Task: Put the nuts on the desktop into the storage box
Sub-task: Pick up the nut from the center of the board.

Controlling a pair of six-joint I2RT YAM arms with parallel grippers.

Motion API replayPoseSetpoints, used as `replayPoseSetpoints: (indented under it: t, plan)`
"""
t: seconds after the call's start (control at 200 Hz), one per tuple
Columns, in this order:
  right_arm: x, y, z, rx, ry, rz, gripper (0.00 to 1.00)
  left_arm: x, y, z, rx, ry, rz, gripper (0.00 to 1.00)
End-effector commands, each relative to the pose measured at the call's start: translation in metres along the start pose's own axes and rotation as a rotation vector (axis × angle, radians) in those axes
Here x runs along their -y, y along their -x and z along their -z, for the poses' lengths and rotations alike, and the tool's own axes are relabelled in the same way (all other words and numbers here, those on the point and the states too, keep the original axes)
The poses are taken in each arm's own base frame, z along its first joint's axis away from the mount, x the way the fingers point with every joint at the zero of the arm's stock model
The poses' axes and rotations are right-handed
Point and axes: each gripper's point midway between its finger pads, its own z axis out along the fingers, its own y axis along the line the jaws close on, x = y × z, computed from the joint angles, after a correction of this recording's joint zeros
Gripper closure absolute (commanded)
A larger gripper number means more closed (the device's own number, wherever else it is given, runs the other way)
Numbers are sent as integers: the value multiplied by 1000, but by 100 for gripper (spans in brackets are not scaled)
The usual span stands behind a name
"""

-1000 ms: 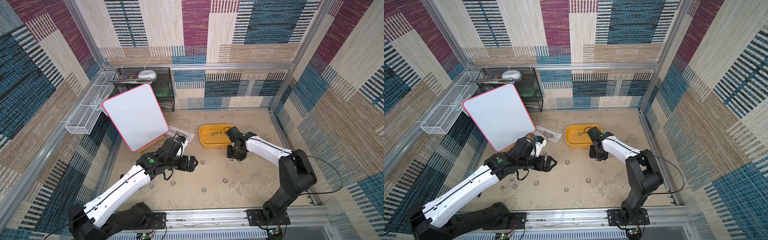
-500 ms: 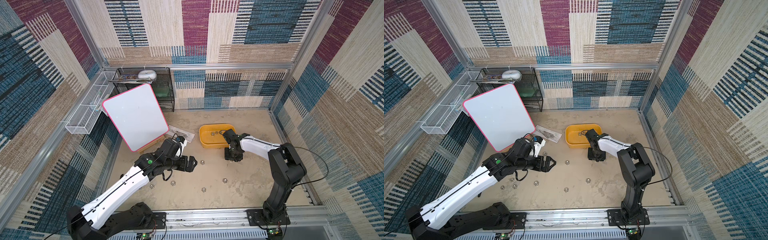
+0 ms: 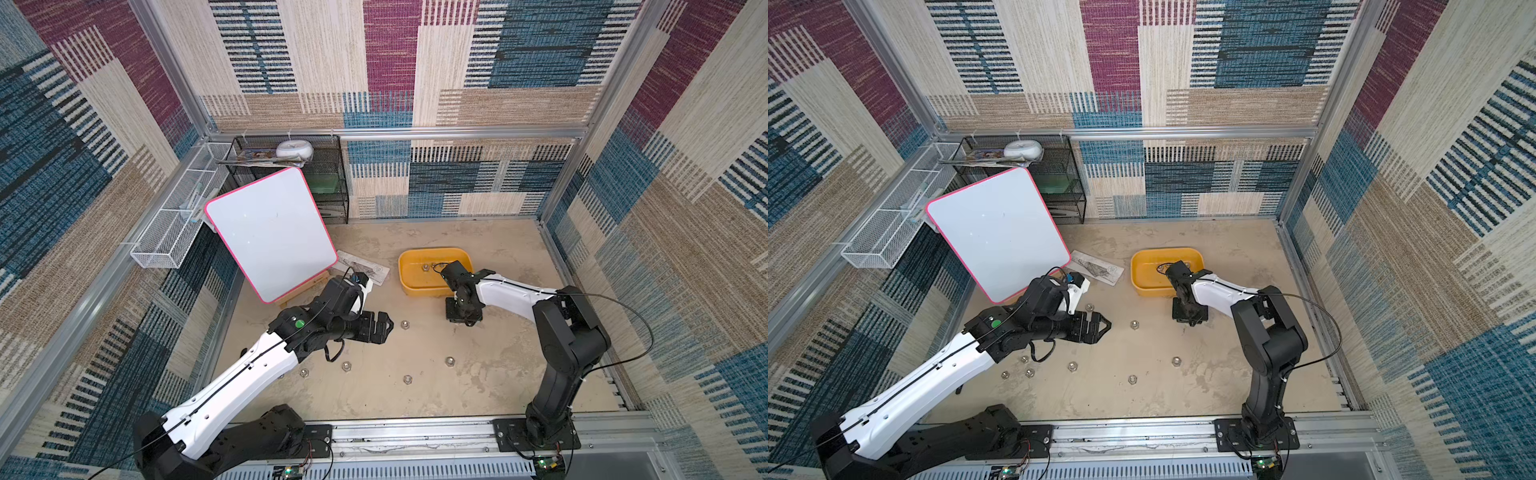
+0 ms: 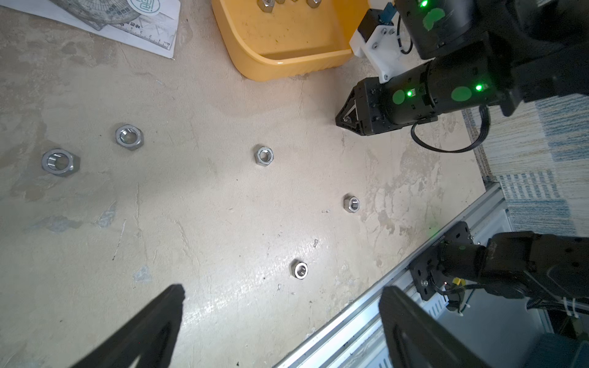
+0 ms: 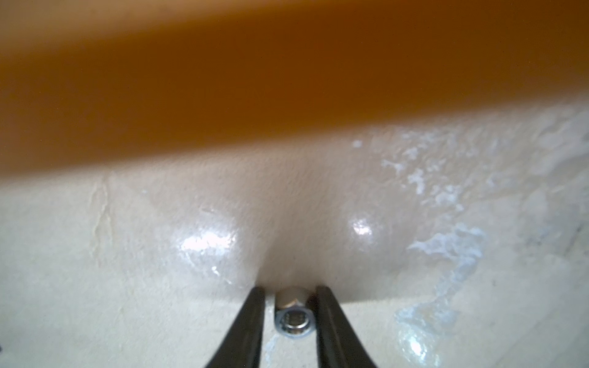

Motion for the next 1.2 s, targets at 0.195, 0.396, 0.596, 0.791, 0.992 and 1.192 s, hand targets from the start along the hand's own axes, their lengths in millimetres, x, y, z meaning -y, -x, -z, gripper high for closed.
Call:
replayPoseSetpoints:
  t: [0.195, 0.396, 0.596, 0.791, 0.992, 1.192]
  plan:
    - [5, -3, 11, -2, -14, -8, 78, -4, 3, 10, 27, 28, -6, 0]
    - [7, 15, 45, 65, -25, 0, 78, -7, 9, 13, 49, 54, -26, 0]
    - [1, 53, 78, 144, -48, 15, 76, -9, 16, 14, 64, 82, -43, 0]
    - [-15, 95, 78, 182, -47, 39, 75, -25, 24, 18, 85, 181, -44, 0]
    - [-24, 131, 64, 193, -34, 47, 75, -29, 33, 23, 98, 191, -37, 0]
    - [-26, 152, 40, 167, -23, 45, 75, -34, 39, 23, 98, 201, -29, 0]
